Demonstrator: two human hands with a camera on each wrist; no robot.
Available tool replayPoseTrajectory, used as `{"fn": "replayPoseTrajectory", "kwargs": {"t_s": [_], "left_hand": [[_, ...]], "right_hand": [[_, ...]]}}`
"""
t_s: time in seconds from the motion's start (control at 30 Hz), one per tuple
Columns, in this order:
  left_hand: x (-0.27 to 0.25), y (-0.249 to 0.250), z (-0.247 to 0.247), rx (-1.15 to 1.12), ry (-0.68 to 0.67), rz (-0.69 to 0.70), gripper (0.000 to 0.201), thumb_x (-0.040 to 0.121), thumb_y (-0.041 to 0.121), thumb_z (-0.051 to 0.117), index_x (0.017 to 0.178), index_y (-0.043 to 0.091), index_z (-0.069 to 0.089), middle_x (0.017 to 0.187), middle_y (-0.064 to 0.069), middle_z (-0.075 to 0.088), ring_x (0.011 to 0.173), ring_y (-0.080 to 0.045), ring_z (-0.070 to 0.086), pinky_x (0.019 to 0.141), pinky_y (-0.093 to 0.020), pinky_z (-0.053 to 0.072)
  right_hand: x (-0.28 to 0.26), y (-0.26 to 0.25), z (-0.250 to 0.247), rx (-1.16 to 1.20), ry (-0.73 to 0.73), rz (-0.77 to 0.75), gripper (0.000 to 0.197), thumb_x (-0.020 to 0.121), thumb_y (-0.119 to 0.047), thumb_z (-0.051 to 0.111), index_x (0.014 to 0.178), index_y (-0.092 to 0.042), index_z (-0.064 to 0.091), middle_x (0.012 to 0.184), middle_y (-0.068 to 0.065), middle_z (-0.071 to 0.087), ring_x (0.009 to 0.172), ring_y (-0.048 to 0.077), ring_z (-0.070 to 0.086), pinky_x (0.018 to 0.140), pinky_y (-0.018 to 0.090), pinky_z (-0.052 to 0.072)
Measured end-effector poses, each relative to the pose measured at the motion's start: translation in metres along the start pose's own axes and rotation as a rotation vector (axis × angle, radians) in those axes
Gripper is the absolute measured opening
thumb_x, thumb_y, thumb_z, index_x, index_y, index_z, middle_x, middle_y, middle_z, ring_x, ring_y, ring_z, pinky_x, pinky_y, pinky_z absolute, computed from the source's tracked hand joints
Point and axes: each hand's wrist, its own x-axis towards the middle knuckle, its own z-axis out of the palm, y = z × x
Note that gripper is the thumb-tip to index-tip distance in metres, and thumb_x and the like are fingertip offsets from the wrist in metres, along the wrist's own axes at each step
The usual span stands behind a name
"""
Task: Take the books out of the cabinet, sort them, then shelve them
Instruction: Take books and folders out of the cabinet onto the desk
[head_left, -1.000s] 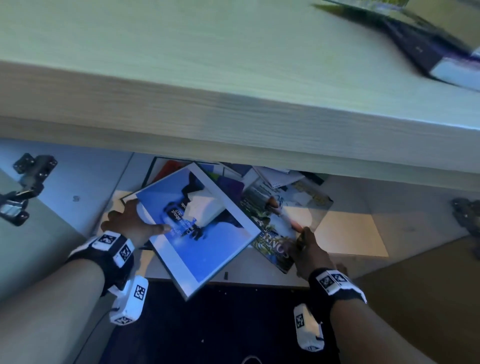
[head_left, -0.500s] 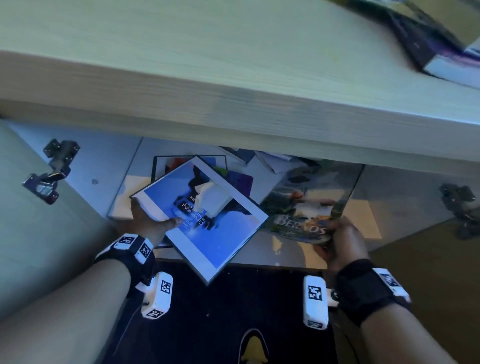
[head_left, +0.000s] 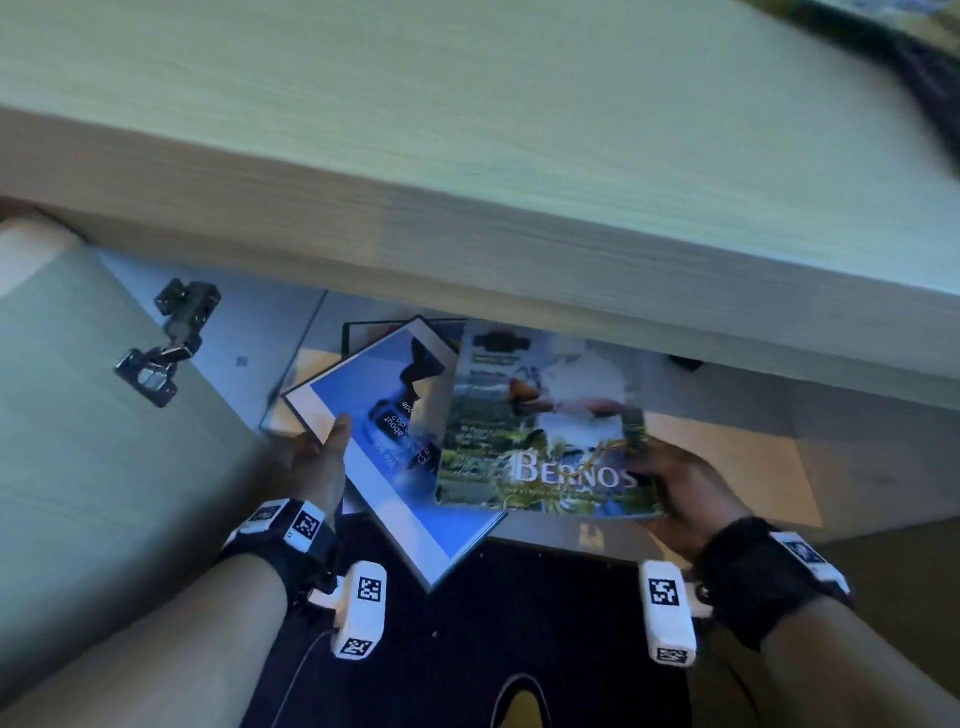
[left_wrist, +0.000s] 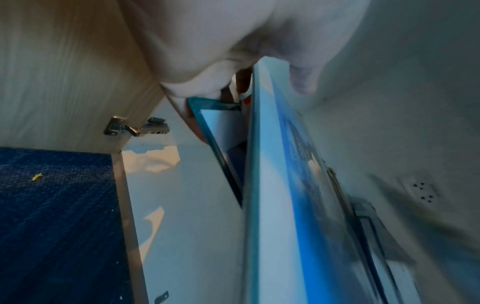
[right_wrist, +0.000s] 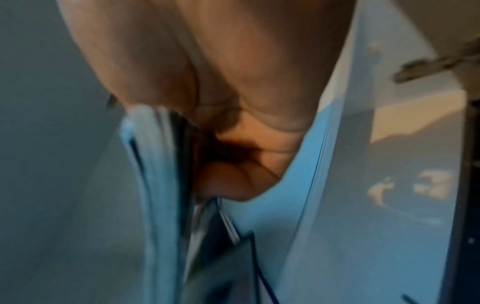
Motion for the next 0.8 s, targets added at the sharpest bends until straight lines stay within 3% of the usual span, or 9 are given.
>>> {"fn": "replayPoseTrajectory", "kwargs": {"t_s": [0.1,0.17,0.3,0.37,0.43,0.53,0.6,0.7,0.8], "left_hand": [[0.007,-0.003,-0.001,-0.006,-0.009,-0.077,0.106,0.036,0.102,0.060,0.102,0.018,0.061,0.099,-0.023,0.067,0.083,-0.039,0.069,0.081,-0.048,0.055],[-0.025,0.016,-0.002,0.051,-0.042,-0.050,0.095,0.048,0.088,0.073,0.103,0.013,0.055,0.087,-0.015,0.062,0.070,-0.027,0.059,0.071,-0.039,0.056],[-0.060,0.032,0.008,0.162,-0.052,0.031,0.071,0.077,0.055,0.079,0.114,0.004,0.046,0.089,-0.008,0.051,0.053,-0.018,0.051,0.037,-0.011,0.040],[-0.050,0.020,0.011,0.142,-0.087,-0.024,0.126,0.056,0.076,0.081,0.145,0.005,0.029,0.128,-0.013,0.056,0.092,-0.023,0.071,0.073,-0.025,0.059],[-0.040,0.005,0.010,0.203,-0.104,-0.094,0.149,0.043,0.082,0.082,0.154,0.013,0.011,0.148,-0.012,0.048,0.122,-0.035,0.060,0.096,-0.048,0.050],[-0.055,0.012,0.003,0.241,-0.240,-0.205,0.102,0.066,0.059,0.085,0.141,0.002,0.045,0.140,-0.015,0.059,0.124,-0.037,0.059,0.095,-0.039,0.048],[-0.079,0.025,-0.006,0.326,-0.452,-0.337,0.073,0.082,0.059,0.070,0.129,0.005,0.053,0.136,-0.009,0.060,0.139,-0.034,0.045,0.111,-0.048,0.034],[-0.101,0.042,-0.020,0.354,-0.546,-0.447,0.084,0.080,0.069,0.064,0.138,0.011,0.047,0.156,-0.013,0.041,0.145,-0.038,0.034,0.115,-0.054,0.028],[-0.130,0.052,-0.037,0.413,-0.593,-0.486,0.070,0.099,0.055,0.045,0.157,0.022,0.026,0.166,-0.013,0.020,0.153,-0.037,0.018,0.117,-0.057,0.022]], "right_hand": [[0.048,0.000,0.026,-0.764,0.019,0.028,0.032,0.094,-0.029,0.069,0.114,-0.004,0.071,0.114,0.018,0.072,0.101,0.032,0.066,0.082,0.036,0.050],[0.074,-0.005,0.042,-1.090,0.045,-0.087,0.042,0.094,-0.043,0.066,0.115,-0.007,0.070,0.112,0.015,0.070,0.095,0.028,0.065,0.075,0.035,0.050],[0.103,0.001,0.063,-1.011,0.104,0.006,0.065,0.086,-0.067,0.062,0.120,-0.012,0.064,0.113,0.014,0.072,0.080,0.022,0.067,0.059,0.032,0.052],[0.106,0.016,0.068,-0.863,0.148,0.064,0.091,0.063,-0.082,0.071,0.120,-0.012,0.066,0.113,0.012,0.073,0.093,0.028,0.071,0.077,0.040,0.060],[0.106,0.033,0.071,-0.905,0.145,0.057,0.109,0.046,-0.087,0.075,0.130,-0.019,0.060,0.123,0.011,0.066,0.109,0.032,0.066,0.095,0.045,0.056],[0.096,0.034,0.073,-0.980,0.113,0.077,0.091,0.051,-0.072,0.074,0.122,-0.018,0.055,0.117,0.010,0.060,0.105,0.033,0.064,0.075,0.038,0.055],[0.089,0.030,0.069,-0.921,0.058,0.095,0.069,0.062,-0.064,0.078,0.103,-0.012,0.059,0.102,0.008,0.064,0.092,0.028,0.066,0.061,0.029,0.046],[0.068,0.028,0.061,-0.725,0.011,0.140,0.047,0.076,-0.045,0.083,0.065,-0.011,0.053,0.074,0.013,0.060,0.069,0.024,0.064,0.063,0.032,0.043],[0.025,0.023,0.055,-0.518,-0.103,0.314,0.058,0.057,-0.051,0.094,0.076,-0.001,0.072,0.082,0.018,0.073,0.077,0.031,0.073,0.076,0.037,0.056]]}}
